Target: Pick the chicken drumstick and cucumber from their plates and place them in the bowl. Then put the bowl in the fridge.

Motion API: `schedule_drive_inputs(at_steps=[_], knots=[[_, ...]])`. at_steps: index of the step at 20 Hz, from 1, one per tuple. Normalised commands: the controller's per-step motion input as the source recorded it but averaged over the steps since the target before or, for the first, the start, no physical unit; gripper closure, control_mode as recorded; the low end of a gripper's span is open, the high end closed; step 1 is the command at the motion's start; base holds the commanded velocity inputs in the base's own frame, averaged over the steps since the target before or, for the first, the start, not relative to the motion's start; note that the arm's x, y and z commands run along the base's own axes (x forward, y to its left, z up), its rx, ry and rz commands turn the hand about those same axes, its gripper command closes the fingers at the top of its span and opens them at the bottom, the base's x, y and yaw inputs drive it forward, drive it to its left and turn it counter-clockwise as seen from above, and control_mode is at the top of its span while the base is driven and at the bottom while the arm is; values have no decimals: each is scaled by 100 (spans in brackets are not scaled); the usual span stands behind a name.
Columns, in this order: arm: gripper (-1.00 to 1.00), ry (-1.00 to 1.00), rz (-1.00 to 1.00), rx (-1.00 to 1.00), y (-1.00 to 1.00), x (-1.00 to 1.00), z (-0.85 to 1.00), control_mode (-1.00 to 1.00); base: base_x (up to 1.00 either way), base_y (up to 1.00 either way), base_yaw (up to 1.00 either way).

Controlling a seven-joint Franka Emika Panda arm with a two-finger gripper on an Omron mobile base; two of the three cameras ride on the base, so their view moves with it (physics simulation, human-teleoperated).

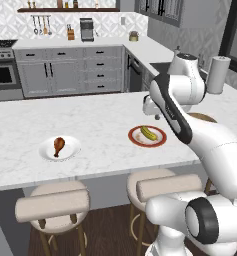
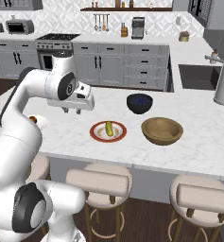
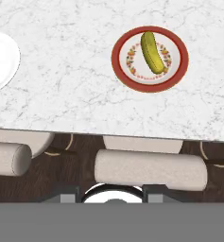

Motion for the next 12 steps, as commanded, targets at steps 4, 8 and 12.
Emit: schedule_drive_inputs(at_steps=[4, 8, 12], knots=[[-100, 0, 1, 0, 0, -32, 0, -100, 0, 0, 0], [-100, 0, 4, 0, -24, -34, -19, -100, 0, 0, 0], [-100, 3, 5, 0, -41, 66, -51, -100, 0, 0, 0]])
